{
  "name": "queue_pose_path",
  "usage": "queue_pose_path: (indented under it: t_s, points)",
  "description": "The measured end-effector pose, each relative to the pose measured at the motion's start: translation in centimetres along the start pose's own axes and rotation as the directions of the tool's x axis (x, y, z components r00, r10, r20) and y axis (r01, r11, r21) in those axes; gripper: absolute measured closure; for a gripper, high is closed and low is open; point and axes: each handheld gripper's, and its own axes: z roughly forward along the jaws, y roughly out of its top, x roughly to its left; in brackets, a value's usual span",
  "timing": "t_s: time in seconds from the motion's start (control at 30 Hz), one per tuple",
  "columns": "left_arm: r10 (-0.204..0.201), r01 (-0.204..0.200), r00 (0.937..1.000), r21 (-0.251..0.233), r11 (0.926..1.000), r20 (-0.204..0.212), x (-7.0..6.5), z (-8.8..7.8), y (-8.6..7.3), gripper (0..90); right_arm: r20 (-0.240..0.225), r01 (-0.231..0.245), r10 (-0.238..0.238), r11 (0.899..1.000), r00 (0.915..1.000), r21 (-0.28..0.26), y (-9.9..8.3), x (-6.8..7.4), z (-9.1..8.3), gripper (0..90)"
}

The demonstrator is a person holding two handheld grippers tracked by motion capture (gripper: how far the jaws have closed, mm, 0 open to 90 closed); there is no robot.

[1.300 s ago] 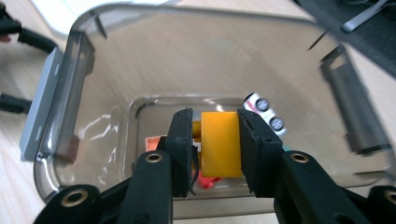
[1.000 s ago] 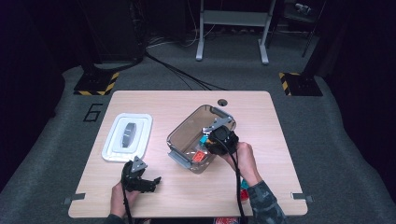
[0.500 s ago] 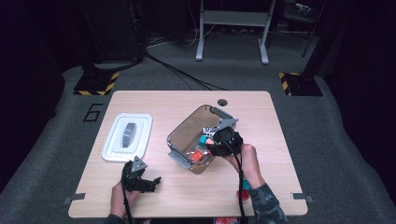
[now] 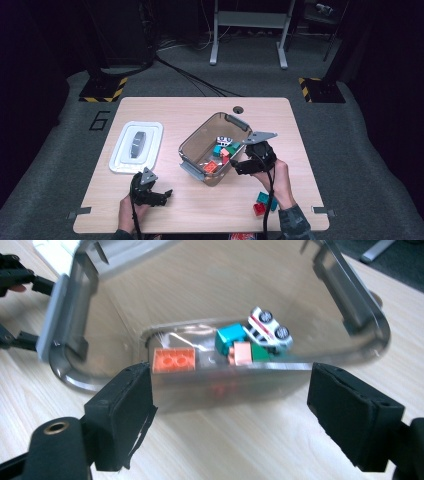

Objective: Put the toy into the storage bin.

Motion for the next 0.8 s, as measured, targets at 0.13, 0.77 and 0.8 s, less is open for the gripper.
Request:
queue_pose_path:
  t_s: [0.13,0.77,0.8]
  points:
    - [0.001,-0.001,1.0000,0.000,1.0000,0.000,0.0,0.0,0.0,4.6,0.012,-0.027,0.027,1.000,0.9996,0.014,-1.7,-0.6,-0.3,17.0]
    - [0.003,-0.003,1.0000,0.000,1.0000,-0.002,0.0,0.0,0.0,4.6,0.020,-0.128,0.127,0.986,0.9917,0.109,-9.2,-1.1,0.2,9.7]
    - [0.003,-0.003,1.0000,0.000,1.0000,-0.002,0.0,0.0,0.0,4.6,0.020,-0.132,0.130,0.984,0.9913,0.120,-9.7,-1.1,0.2,9.7]
